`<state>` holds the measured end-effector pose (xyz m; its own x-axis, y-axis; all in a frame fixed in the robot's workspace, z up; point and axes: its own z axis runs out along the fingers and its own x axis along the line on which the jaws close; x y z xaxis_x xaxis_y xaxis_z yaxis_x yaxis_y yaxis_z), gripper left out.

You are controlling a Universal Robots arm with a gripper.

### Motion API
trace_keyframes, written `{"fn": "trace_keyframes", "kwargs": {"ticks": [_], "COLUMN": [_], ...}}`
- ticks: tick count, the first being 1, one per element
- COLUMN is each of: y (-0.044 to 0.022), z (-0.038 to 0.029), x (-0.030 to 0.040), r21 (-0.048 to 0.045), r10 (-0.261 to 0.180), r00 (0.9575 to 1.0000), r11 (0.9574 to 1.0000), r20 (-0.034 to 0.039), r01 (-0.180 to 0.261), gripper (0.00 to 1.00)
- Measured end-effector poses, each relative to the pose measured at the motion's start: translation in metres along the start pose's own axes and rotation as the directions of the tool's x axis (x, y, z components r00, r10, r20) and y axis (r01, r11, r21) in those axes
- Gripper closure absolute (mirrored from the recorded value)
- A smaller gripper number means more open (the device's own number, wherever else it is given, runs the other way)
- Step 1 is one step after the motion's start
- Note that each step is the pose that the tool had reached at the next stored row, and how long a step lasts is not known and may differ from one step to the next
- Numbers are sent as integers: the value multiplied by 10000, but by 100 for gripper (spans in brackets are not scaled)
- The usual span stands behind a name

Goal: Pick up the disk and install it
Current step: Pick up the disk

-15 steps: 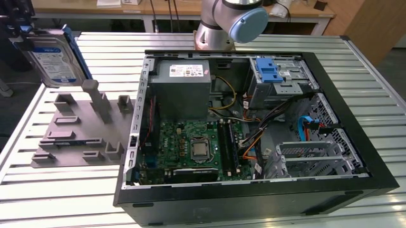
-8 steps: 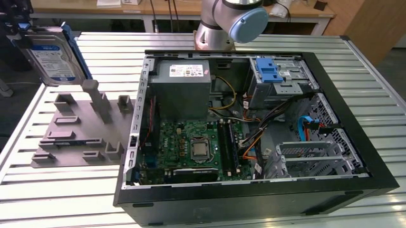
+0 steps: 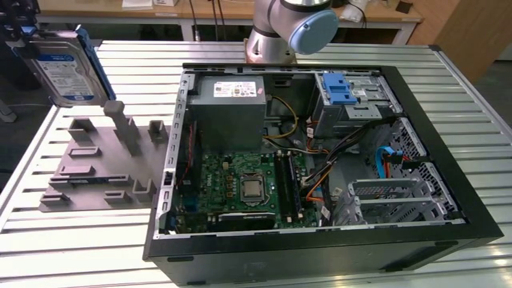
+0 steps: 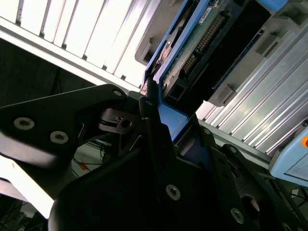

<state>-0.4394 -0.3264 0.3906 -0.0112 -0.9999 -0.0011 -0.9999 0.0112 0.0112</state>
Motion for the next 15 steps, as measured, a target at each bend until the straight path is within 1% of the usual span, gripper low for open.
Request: {"fn": "trace_keyframes", "kwargs": {"ticks": [15], "y": [1], "z": [-77], "x": [0], "r21": [1], "r10": [-1], "r00": [10000], "r11": [10000], "r20": [1], "r01": [1], "gripper": [64]}}
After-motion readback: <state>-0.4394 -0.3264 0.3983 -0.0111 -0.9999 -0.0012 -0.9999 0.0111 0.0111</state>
